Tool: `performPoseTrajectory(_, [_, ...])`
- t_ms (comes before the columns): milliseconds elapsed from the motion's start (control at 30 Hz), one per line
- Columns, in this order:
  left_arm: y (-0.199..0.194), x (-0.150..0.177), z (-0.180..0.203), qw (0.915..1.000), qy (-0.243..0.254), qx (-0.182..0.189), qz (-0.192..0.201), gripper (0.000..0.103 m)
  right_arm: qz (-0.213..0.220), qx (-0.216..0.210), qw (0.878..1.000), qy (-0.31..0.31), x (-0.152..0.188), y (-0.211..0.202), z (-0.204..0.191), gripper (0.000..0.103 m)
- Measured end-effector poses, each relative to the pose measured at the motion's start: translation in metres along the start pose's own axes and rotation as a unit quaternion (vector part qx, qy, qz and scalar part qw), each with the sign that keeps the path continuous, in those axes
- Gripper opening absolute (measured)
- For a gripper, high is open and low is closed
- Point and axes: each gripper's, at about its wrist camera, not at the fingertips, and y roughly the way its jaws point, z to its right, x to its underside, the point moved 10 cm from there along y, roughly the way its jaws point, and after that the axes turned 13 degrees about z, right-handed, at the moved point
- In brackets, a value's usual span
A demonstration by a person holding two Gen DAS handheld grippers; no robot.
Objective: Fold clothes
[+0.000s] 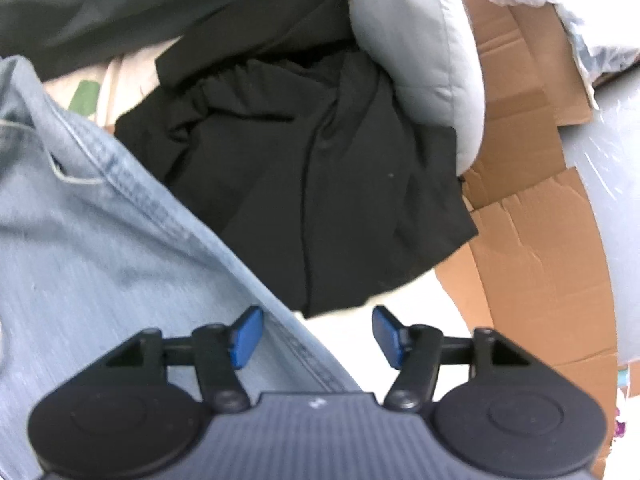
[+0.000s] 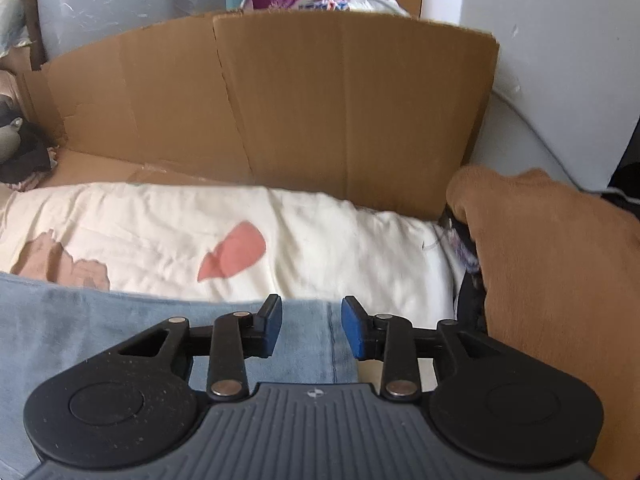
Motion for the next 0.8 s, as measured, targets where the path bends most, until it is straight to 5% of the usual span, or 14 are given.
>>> performPoseTrajectory(367, [0.004, 0.055, 0.035, 0.9993, 0.017, 0.018, -0.028, 0.062, -0.039, 0.028, 0.997, 0.067, 0.006, 0.046, 0.014, 0.042])
performPoseTrajectory(800, [0.011, 0.108, 0.054, 0.9985, 0.013, 0.009, -0.053, 0.062, -0.086, 0.024, 0.995, 0.039, 0.040, 0.052, 0.014, 0.041])
